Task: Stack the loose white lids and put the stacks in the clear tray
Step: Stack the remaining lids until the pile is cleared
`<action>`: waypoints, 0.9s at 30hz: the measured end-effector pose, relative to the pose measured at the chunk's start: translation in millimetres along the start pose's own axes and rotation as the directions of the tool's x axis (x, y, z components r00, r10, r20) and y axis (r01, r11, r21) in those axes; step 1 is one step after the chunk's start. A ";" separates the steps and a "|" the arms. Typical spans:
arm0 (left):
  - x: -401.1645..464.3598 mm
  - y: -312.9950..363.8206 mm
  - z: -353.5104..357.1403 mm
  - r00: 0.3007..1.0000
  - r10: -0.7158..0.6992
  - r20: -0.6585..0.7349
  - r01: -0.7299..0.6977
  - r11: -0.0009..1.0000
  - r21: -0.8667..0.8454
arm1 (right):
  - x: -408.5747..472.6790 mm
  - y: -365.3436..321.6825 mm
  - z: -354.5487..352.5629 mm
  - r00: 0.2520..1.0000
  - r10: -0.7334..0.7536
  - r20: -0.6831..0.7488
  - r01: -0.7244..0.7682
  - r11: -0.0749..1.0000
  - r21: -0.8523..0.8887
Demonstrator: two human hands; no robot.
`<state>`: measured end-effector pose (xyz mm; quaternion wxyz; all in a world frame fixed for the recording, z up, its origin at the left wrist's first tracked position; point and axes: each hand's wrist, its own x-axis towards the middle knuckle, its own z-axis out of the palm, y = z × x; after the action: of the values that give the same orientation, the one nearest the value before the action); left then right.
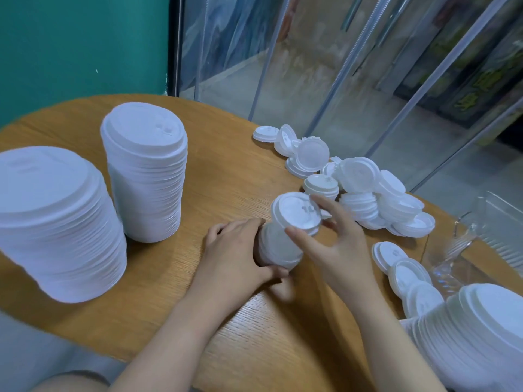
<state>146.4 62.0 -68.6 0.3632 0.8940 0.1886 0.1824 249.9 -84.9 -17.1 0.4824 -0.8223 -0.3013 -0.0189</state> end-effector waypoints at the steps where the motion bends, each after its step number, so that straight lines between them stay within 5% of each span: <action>1: 0.2 0.1 -0.1 1.000 0.004 0.000 -0.004 1.000 -0.008 | -6.4 2.3 1.2 1.000 0.005 0.019 -0.005 1.000 0.003; 11: 0.1 0.9 -1.4 1.000 0.018 -0.005 -0.019 1.000 -0.024 | -25.7 19.4 3.7 0.983 0.120 0.142 -0.128 0.991 0.047; 27: -1.3 1.2 -3.9 1.000 0.018 0.014 -0.018 1.000 0.000 | -13.0 17.5 -2.7 0.957 0.105 0.269 -0.077 0.990 -0.115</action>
<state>143.8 62.8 -65.4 0.3627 0.8970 0.1781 0.1792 249.0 -99.5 -33.5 0.3934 -0.8537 -0.3255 0.1018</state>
